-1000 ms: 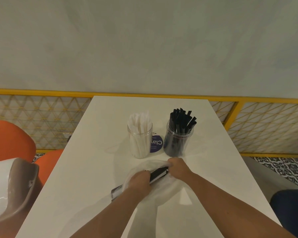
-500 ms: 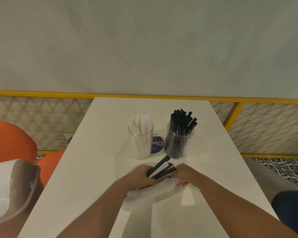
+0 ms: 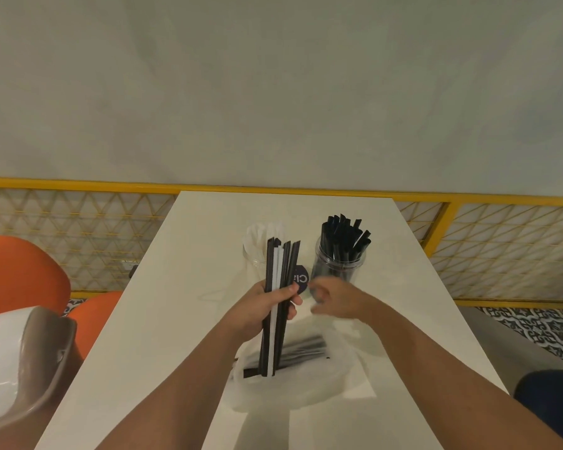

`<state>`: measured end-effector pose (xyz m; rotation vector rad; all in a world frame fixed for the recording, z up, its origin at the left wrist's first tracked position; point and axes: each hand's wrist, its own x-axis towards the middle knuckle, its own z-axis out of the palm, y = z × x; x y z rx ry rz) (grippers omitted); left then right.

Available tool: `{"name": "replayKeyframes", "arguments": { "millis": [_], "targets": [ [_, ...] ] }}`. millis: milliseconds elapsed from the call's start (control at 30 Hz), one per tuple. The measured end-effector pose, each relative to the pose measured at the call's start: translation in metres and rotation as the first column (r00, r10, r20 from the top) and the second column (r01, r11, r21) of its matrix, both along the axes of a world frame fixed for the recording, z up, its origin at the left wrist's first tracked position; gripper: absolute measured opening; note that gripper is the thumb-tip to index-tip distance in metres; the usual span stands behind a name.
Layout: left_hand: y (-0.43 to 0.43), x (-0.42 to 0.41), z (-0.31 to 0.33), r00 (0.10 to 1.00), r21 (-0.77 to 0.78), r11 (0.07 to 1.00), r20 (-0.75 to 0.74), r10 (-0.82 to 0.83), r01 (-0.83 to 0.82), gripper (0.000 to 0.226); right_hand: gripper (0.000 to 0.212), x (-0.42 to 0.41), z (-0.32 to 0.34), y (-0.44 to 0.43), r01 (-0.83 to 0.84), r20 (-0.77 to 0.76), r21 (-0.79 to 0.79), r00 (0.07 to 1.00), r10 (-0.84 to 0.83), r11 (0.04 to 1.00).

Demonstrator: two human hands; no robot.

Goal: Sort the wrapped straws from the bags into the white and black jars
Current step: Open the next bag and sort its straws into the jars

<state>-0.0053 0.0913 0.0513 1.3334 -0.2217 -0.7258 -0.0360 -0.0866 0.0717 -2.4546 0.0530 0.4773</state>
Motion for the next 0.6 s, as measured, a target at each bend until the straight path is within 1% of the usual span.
{"name": "replayKeyframes", "arguments": {
  "millis": [33, 67, 100, 133, 233, 367, 433, 533, 600],
  "targets": [
    [-0.001, 0.001, 0.003, 1.000, -0.023, 1.000, -0.006, 0.006, -0.006, 0.007, 0.036, 0.003, 0.010, 0.006, 0.075, 0.084, 0.158, 0.992, -0.089, 0.985],
    [-0.002, 0.001, 0.005, 1.000, -0.037, 0.999, -0.006, 0.005, -0.005, 0.008, 0.029, 0.006, 0.020, 0.013, 0.131, 0.141, 0.298, 0.974, -0.180, 0.945],
    [-0.003, 0.001, 0.009, 1.000, -0.041, 0.999, 0.000, 0.000, 0.000, 0.009, 0.025, 0.009, 0.027, 0.019, 0.170, 0.186, 0.401, 0.947, -0.261, 0.900],
    [-0.004, 0.000, 0.012, 1.000, -0.038, 0.999, 0.010, -0.006, 0.006, 0.009, 0.022, 0.012, 0.033, 0.024, 0.187, 0.229, 0.446, 0.921, -0.314, 0.875],
    [-0.008, -0.001, 0.017, 0.999, -0.028, 0.999, 0.034, -0.014, 0.015, 0.009, 0.025, 0.018, 0.040, 0.036, 0.203, 0.326, 0.410, 0.878, -0.350, 0.889],
    [-0.009, -0.001, 0.022, 0.999, -0.073, 0.997, 0.020, 0.035, -0.033, 0.009, 0.026, 0.025, 0.042, 0.040, 0.258, 0.357, 0.375, 0.846, -0.395, 0.890],
    [-0.008, -0.001, 0.024, 0.998, -0.088, 0.994, 0.018, 0.063, -0.062, 0.011, 0.028, 0.028, 0.044, 0.041, 0.261, 0.377, 0.386, 0.831, -0.409, 0.885],
    [-0.010, 0.000, 0.027, 0.995, -0.098, 0.991, 0.033, 0.090, -0.086, 0.016, 0.020, 0.029, 0.051, 0.045, 0.248, 0.396, 0.407, 0.819, -0.415, 0.879],
    [-0.011, 0.002, 0.030, 0.995, -0.112, 0.990, 0.022, 0.094, -0.091, 0.018, 0.025, 0.032, 0.054, 0.048, 0.262, 0.403, 0.437, 0.798, -0.448, 0.860]
  ]
}}
